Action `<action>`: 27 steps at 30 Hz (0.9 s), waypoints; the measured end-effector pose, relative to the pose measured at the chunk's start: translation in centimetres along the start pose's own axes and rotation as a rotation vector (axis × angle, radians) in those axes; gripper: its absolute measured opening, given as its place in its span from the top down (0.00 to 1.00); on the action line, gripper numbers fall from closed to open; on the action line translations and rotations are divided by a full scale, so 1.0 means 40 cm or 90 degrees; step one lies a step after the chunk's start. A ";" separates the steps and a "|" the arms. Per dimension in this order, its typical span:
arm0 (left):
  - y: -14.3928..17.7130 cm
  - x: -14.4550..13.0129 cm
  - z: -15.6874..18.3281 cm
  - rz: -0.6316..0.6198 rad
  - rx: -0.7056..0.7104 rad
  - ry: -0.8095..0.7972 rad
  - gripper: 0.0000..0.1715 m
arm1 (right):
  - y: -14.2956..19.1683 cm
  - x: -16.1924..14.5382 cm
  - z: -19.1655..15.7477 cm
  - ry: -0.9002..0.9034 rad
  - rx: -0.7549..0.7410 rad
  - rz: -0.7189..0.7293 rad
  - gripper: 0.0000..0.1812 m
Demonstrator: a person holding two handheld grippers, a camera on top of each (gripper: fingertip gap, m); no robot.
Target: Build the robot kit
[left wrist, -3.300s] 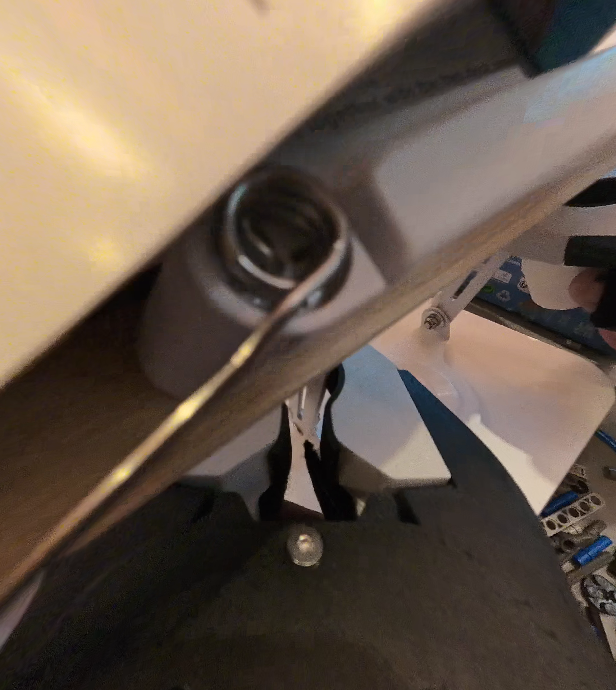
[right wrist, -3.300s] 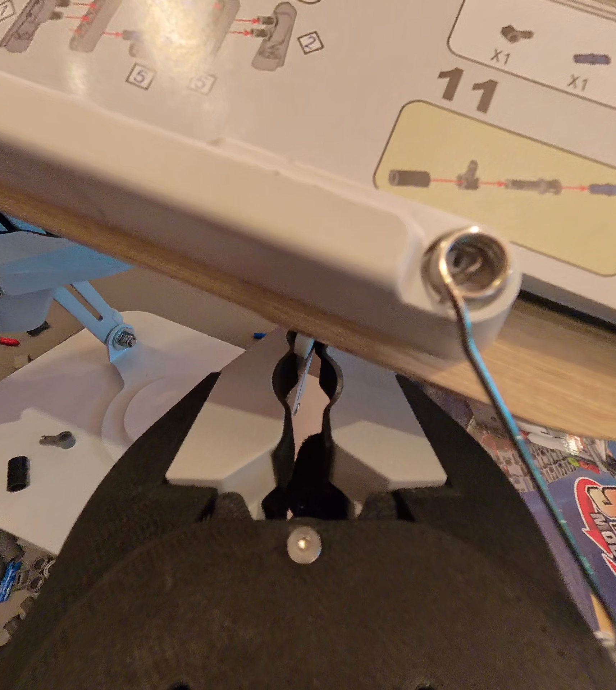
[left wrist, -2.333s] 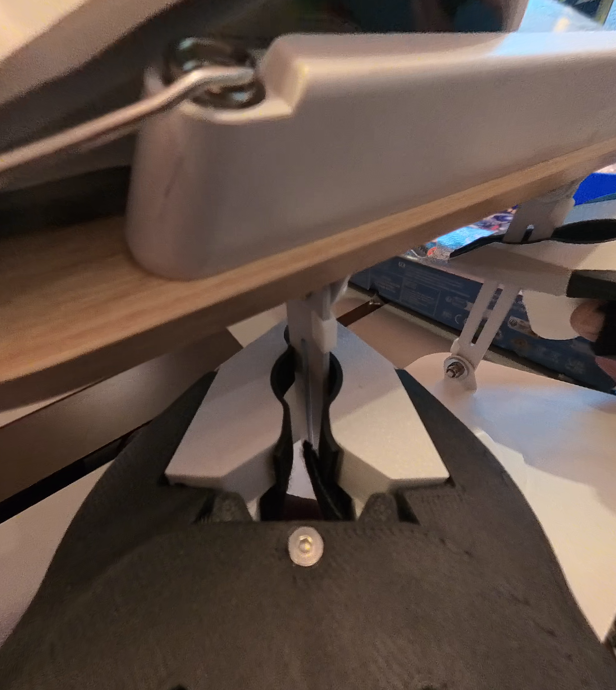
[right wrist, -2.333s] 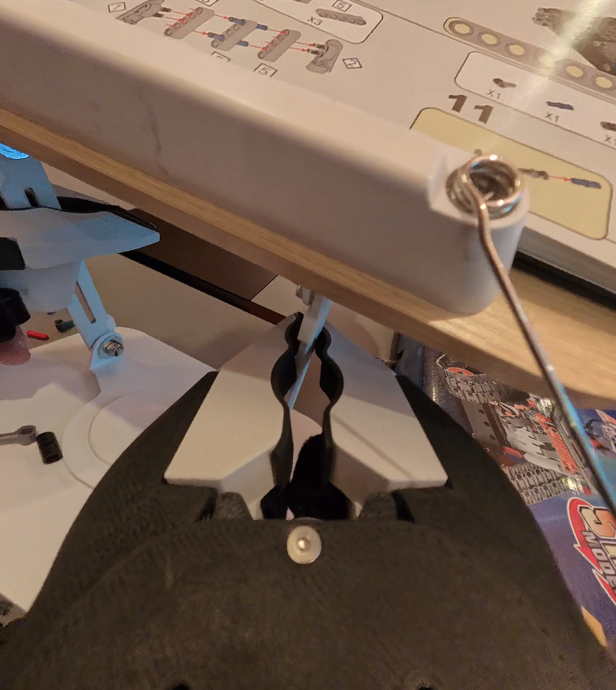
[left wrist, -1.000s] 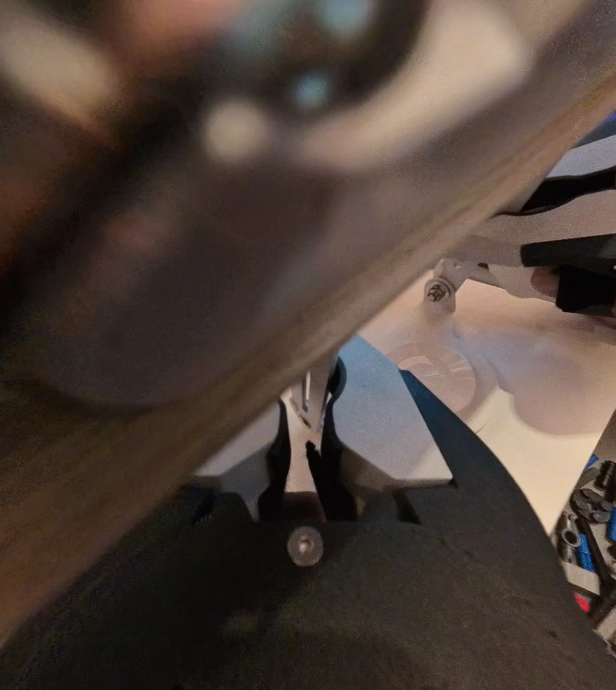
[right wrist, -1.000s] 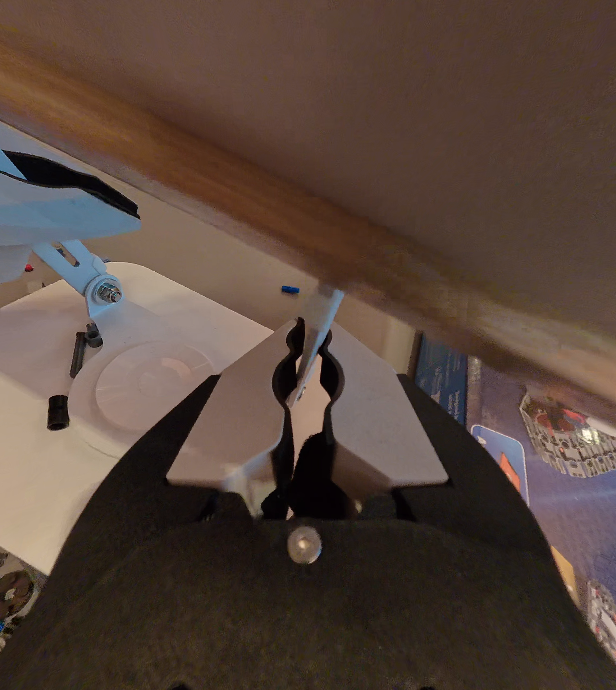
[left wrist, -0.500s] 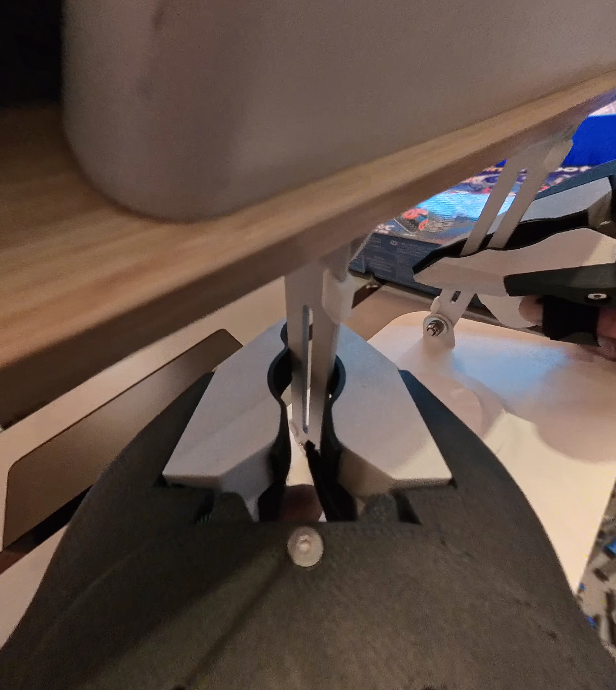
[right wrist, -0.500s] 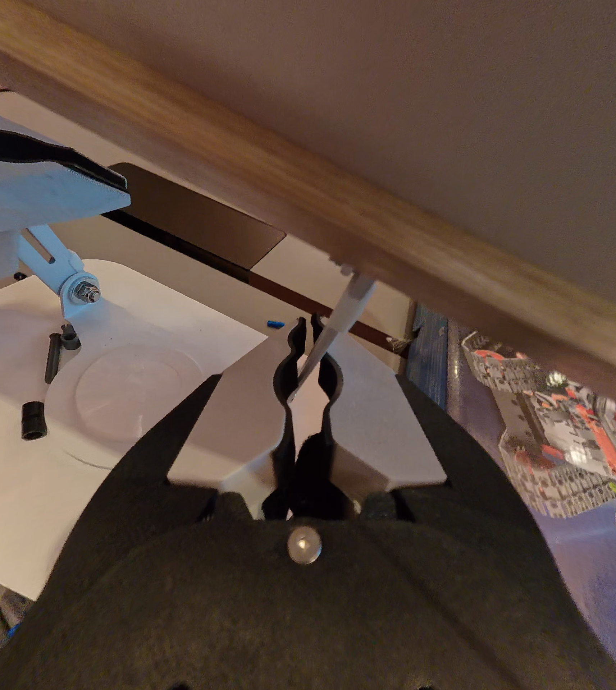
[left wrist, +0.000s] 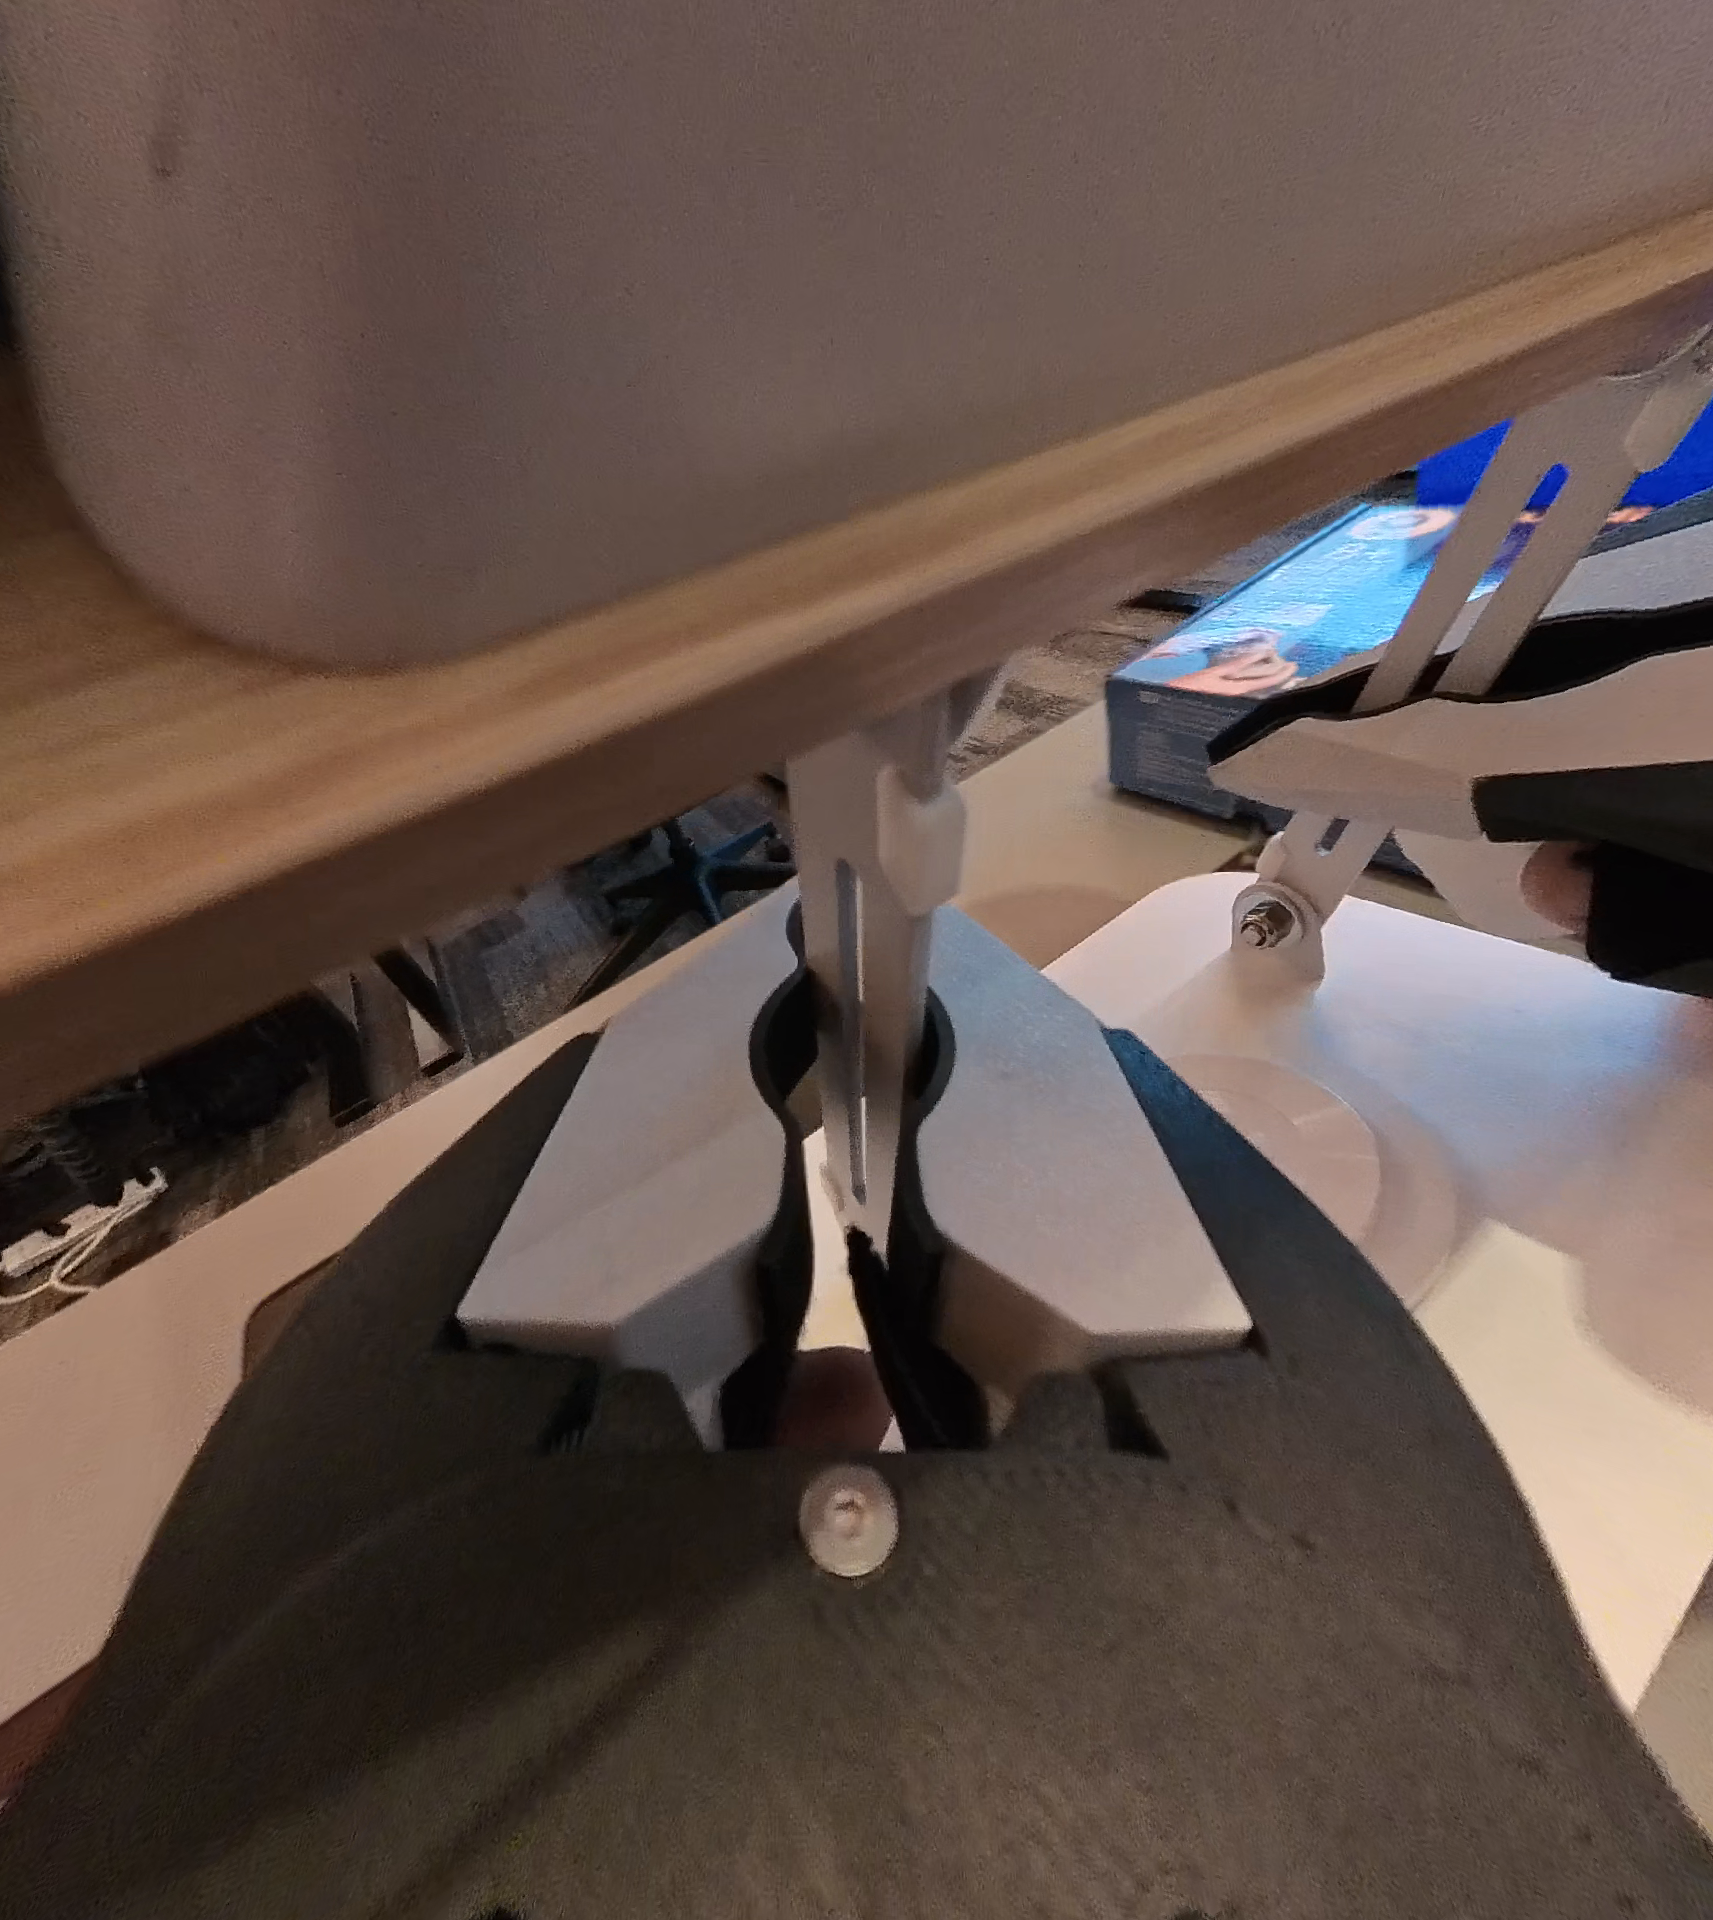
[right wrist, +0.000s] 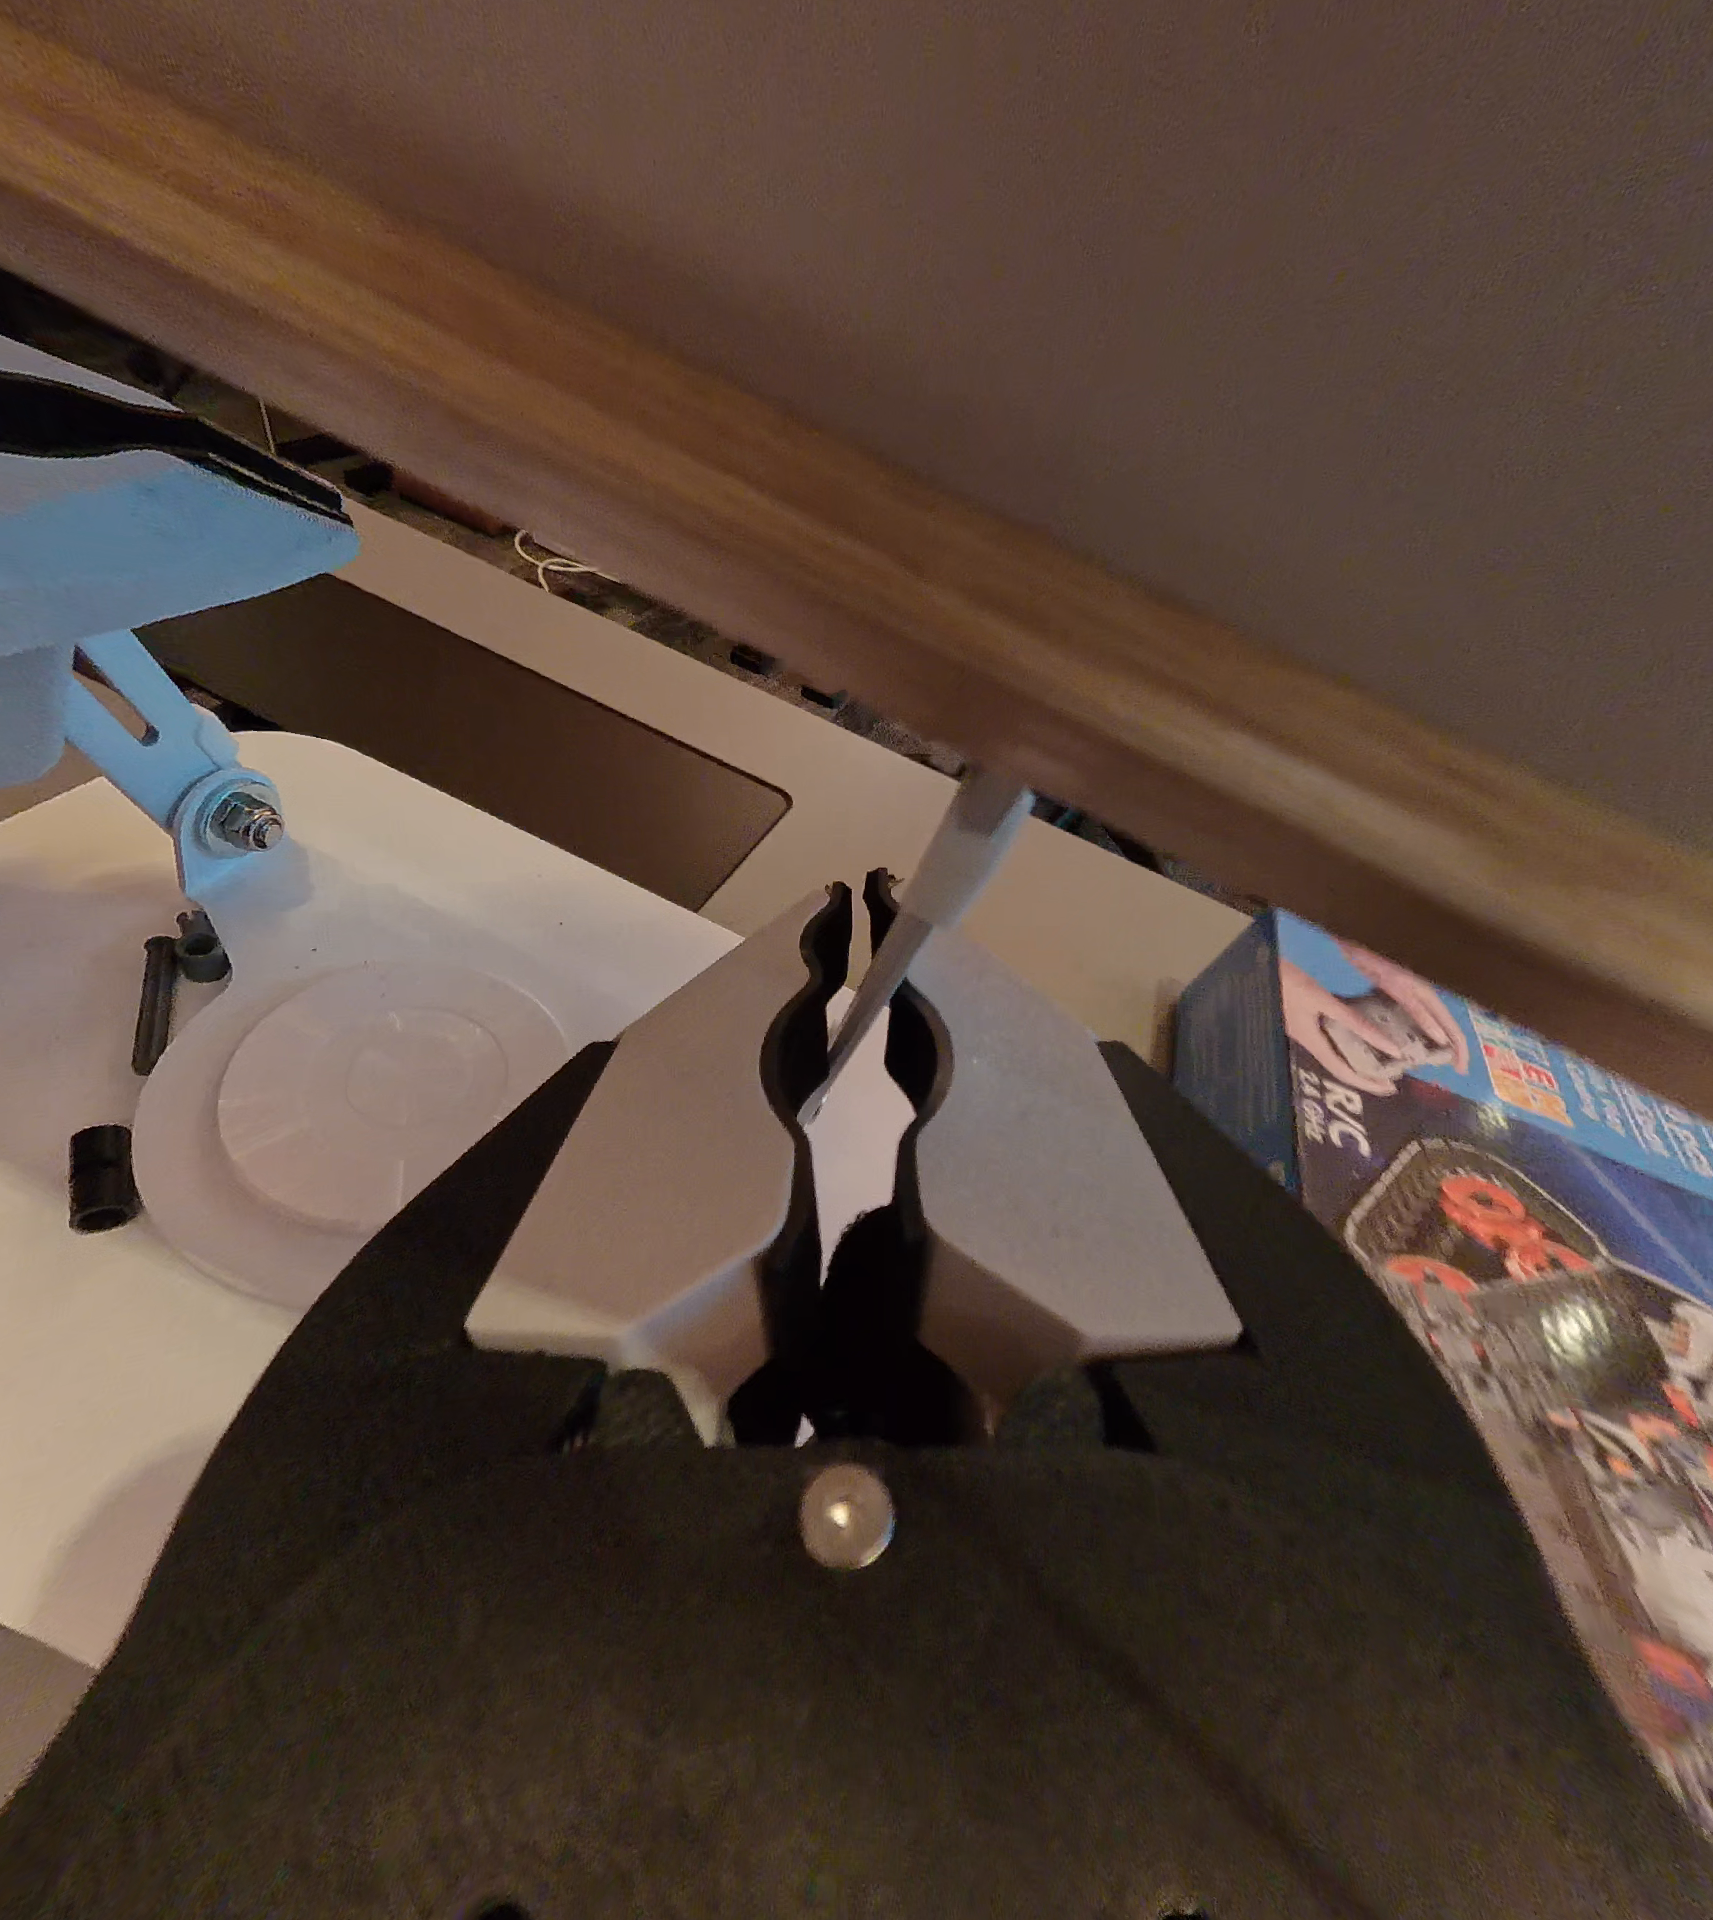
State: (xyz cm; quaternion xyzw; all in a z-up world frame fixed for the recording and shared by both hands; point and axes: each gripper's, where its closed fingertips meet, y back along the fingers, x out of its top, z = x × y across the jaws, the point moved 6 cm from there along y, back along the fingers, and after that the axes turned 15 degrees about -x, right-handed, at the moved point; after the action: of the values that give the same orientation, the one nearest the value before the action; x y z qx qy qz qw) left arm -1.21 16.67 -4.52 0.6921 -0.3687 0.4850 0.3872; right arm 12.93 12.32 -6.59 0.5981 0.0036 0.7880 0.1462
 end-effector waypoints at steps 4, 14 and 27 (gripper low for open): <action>0.004 -0.015 -0.067 0.000 0.029 0.010 0.99 | -0.056 0.027 -0.040 0.002 0.005 0.008 1.00; -0.035 -0.054 -0.234 -0.017 0.118 0.000 1.00 | -0.210 0.070 -0.110 -0.004 0.002 0.008 1.00; -0.070 -0.163 -0.291 -0.055 0.156 0.007 0.98 | -0.290 0.012 -0.169 0.018 0.003 -0.023 1.00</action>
State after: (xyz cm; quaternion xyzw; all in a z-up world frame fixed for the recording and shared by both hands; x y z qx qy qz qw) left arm -4.93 29.15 -8.60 0.7467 -0.2740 0.5131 0.3225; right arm 9.06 24.68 -10.15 0.5870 0.0185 0.7937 0.1587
